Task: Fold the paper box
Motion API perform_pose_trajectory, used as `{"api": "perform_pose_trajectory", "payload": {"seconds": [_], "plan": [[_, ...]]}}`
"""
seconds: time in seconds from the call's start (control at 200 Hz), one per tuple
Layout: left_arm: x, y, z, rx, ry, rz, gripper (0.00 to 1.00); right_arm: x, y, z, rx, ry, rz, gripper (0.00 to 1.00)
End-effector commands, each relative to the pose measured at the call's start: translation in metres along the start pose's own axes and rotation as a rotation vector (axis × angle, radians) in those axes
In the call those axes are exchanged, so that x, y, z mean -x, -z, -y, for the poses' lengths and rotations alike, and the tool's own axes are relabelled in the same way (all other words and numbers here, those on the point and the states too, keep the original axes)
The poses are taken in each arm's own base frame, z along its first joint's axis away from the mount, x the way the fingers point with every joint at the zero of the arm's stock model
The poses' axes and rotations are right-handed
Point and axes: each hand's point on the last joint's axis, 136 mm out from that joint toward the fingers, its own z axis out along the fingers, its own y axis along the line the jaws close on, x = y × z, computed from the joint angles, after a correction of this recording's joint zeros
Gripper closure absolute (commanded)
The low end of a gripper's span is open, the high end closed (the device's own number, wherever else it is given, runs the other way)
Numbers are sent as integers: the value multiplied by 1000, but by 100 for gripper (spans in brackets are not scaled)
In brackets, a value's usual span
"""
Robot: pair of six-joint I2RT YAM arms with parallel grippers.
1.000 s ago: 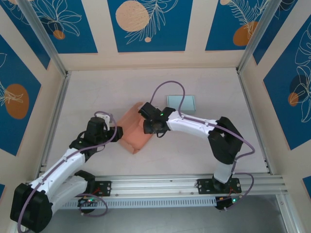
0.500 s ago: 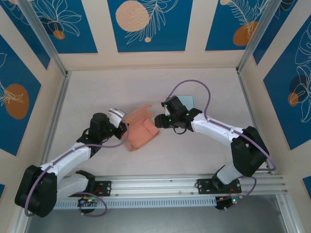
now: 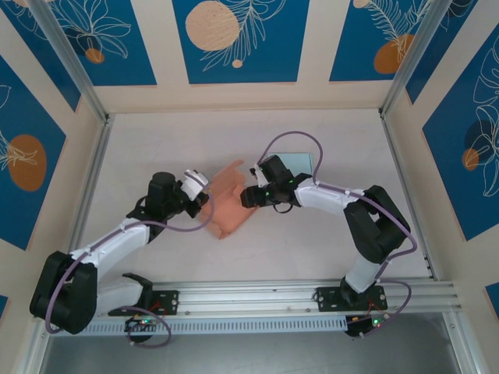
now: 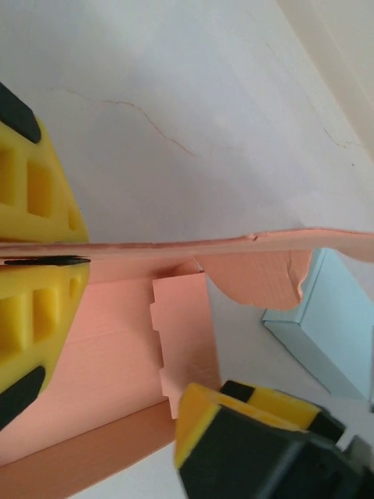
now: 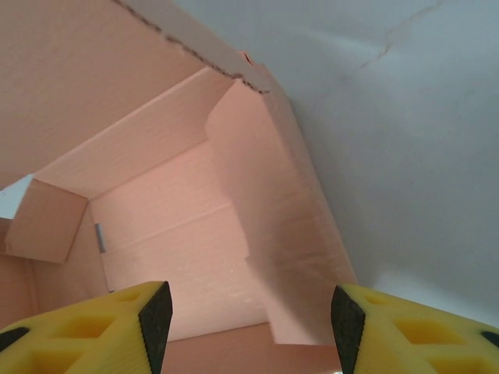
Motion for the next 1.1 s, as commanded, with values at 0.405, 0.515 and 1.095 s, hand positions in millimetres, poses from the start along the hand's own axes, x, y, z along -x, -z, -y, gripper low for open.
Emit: {"api": "perform_pose_trajectory", "payload": {"seconds": [0.405, 0.515, 1.095], "plan": [[14, -6, -1, -138, -117, 29, 100, 21, 9, 7, 35, 2, 63, 39], [10, -9, -1, -147, -112, 15, 100, 16, -8, 3, 45, 4, 40, 30], [15, -10, -11, -163, -32, 38, 100, 6, -53, 19, -7, -51, -22, 48]]}}
